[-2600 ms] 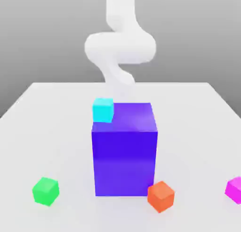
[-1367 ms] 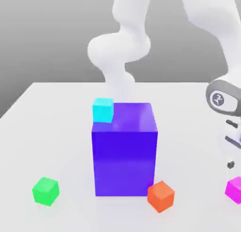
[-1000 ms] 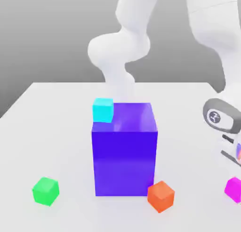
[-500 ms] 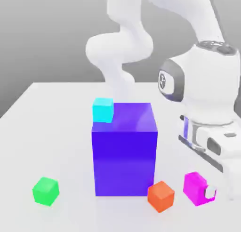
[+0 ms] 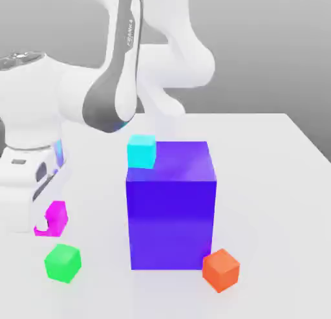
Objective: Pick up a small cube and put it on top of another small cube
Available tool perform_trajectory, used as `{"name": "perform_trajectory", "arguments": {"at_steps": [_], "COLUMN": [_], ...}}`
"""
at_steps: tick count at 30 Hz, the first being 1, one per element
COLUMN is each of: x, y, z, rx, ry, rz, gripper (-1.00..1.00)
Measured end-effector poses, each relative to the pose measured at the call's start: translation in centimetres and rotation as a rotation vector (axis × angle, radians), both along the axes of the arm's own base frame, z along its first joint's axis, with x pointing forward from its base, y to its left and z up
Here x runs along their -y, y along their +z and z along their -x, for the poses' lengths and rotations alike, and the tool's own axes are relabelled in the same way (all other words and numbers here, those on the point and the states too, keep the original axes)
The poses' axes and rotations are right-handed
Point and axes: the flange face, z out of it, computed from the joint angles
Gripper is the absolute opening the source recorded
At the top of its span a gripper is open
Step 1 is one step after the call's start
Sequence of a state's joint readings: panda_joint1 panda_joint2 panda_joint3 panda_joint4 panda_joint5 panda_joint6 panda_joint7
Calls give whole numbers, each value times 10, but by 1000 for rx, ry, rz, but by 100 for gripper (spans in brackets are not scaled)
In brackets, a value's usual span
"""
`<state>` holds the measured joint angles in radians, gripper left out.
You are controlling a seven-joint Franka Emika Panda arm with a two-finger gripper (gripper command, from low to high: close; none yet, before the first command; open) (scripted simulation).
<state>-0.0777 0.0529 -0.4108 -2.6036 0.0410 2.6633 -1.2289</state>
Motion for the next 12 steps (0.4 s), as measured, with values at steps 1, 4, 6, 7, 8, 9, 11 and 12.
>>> {"name": "perform_trajectory", "arguments": {"at_steps": [1,4,6,7,8,9,11,12], "x": [0,0,0,0,0,0,0,0], "y": [-4,-18,-29,-36,-42,-50,-57,-57], "z": [0,-1,-1,0,0,2,3,3], "rx": [0,2,0,-1,-3,-5,-8,-8], "ry": [2,4,4,3,2,1,0,0], "rz": [1,4,3,2,0,-3,-6,-6], "gripper": [-100,-100,-100,-100,-100,-100,100,100]}}
